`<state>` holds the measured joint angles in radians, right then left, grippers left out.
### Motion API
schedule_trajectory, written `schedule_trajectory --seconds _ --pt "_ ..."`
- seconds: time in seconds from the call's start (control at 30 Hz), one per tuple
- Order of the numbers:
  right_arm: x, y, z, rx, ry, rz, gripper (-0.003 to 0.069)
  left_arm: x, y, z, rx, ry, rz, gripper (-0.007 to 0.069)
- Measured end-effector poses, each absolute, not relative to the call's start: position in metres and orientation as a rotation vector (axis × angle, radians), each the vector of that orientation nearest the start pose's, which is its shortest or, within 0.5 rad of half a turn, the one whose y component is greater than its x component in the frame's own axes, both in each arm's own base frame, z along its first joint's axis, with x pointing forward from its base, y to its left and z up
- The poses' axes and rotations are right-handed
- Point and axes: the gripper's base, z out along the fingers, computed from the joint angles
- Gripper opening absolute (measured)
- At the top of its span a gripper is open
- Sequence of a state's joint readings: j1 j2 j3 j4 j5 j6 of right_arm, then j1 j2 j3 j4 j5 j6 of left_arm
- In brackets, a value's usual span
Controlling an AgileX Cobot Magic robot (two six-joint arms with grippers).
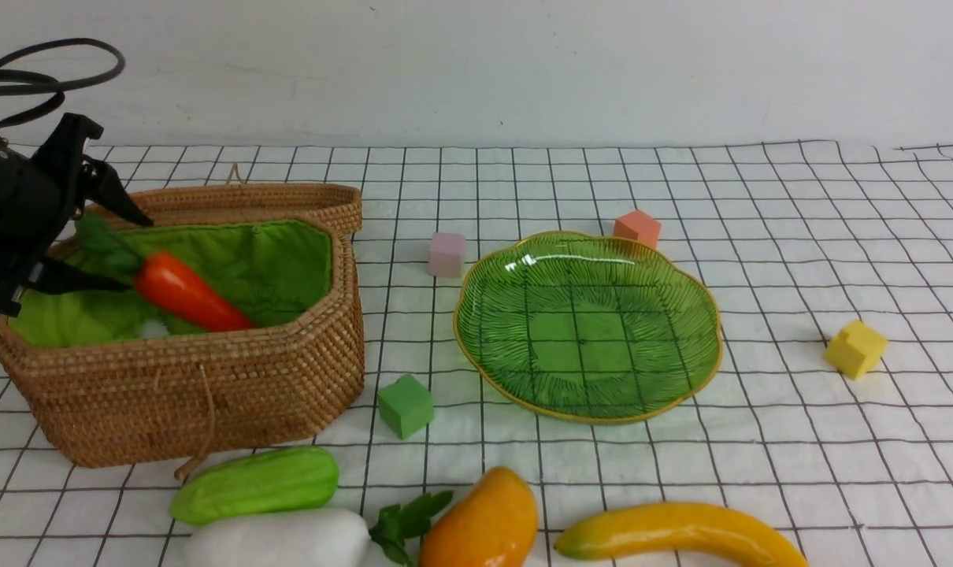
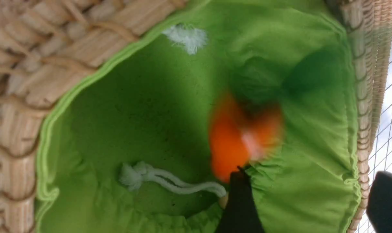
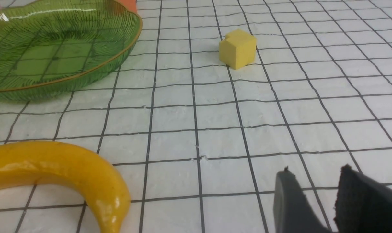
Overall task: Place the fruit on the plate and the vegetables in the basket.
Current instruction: Use the left arm to grab a carrot and put it into the left basket, then take a daikon with your left arm and place it on the basket on the left.
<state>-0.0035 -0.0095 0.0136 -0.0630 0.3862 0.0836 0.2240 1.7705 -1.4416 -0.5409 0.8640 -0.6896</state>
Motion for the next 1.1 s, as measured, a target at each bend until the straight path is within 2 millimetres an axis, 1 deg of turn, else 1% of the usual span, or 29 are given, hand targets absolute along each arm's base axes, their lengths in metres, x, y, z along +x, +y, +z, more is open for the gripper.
schedule_trajectory --seconds 0.13,0.17,0.2,0.23,0.27,0.3,0.33,0.37,0.4,0.43,0.47,0.5,0.53,0.57,0.6,0.63,0.67,0.7,0.73,0.8,0.93,1.0,1.03,1.07,1.1 --pt "0.052 -0.002 0.174 0.043 1.873 -0.007 0.0239 0.381 0.05 0.287 -1.423 2.281 -0.789 0.0517" --pt "0.052 -0.002 0.174 0.043 1.873 -0.007 0.0239 0.375 0.048 0.293 -1.307 2.356 -0.763 0.0522" --pt "0.052 -0.002 0.174 0.043 1.873 -0.007 0.0239 0.37 0.045 0.298 -1.228 2.403 -0.75 0.0523" --pt "0.052 -0.002 0.174 0.043 1.873 -0.007 0.0239 0.368 0.045 0.3 -1.206 2.413 -0.747 0.0523" --pt "0.052 -0.002 0.174 0.043 1.873 -0.007 0.0239 0.357 0.037 0.311 -1.004 2.502 -0.706 0.0523" --pt "0.052 -0.002 0.174 0.043 1.873 -0.007 0.0241 0.345 0.025 0.325 -0.84 2.553 -0.678 0.0523" --pt "0.052 -0.002 0.174 0.043 1.873 -0.007 0.0241 0.344 0.023 0.324 -0.797 2.571 -0.668 0.0523" --pt "0.052 -0.002 0.174 0.043 1.873 -0.007 0.0242 0.324 0.003 0.339 -0.526 2.621 -0.603 0.0523" --pt "0.052 -0.002 0.174 0.043 1.873 -0.007 0.0242 0.322 -0.003 0.341 -0.458 2.631 -0.594 0.0523" --pt "0.052 -0.002 0.174 0.043 1.873 -0.007 0.0242 0.31 -0.016 0.348 -0.308 2.64 -0.563 0.0523" --pt "0.052 -0.002 0.174 0.043 1.873 -0.007 0.0243 0.288 -0.043 0.347 0.025 2.665 -0.492 0.0523" --pt "0.052 -0.002 0.174 0.043 1.873 -0.007 0.0243 0.279 -0.051 0.347 0.143 2.664 -0.46 0.0523" --pt "0.052 -0.002 0.174 0.043 1.873 -0.007 0.0243 0.267 -0.064 0.342 0.334 2.668 -0.419 0.0523" --pt "0.052 -0.002 0.174 0.043 1.873 -0.007 0.0243 0.254 -0.078 0.332 0.565 2.666 -0.372 0.0523" --pt "0.052 -0.002 0.174 0.043 1.873 -0.007 0.0243 0.247 -0.084 0.325 0.722 2.661 -0.326 0.0523" --pt "0.052 -0.002 0.174 0.043 1.873 -0.007 0.0243 0.238 -0.094 0.312 0.937 2.643 -0.273 0.0523" --pt "0.052 -0.002 0.174 0.043 1.873 -0.007 0.0243 0.237 -0.095 0.31 0.97 2.639 -0.263 0.0523" --pt "0.052 -0.002 0.174 0.043 1.873 -0.007 0.0243 0.231 -0.103 0.297 1.164 2.61 -0.2 0.0523" --pt "0.052 -0.002 0.174 0.043 1.873 -0.007 0.0243 0.23 -0.107 0.286 1.265 2.595 -0.162 0.0523" --pt "0.052 -0.002 0.174 0.043 1.873 -0.007 0.0243 0.232 -0.115 0.274 1.365 2.562 -0.13 0.0523" --pt "0.052 -0.002 0.174 0.043 1.873 -0.007 0.0243 0.244 -0.124 0.258 1.401 2.536 -0.117 0.0523" --pt "0.052 -0.002 0.174 0.043 1.873 -0.007 0.0243 0.252 -0.128 0.242 1.457 2.557 -0.117 0.0523" --pt "0.052 -0.002 0.174 0.043 1.873 -0.007 0.0243 0.253 -0.128 0.24 1.468 2.557 -0.117 0.0523" --pt "0.052 -0.002 0.174 0.043 1.873 -0.007 0.0243 0.258 -0.13 0.227 1.526 2.575 -0.121 0.0523" --pt "0.052 -0.002 0.174 0.043 1.873 -0.007 0.0243 0.26 -0.131 0.22 1.548 2.584 -0.123 0.0523"
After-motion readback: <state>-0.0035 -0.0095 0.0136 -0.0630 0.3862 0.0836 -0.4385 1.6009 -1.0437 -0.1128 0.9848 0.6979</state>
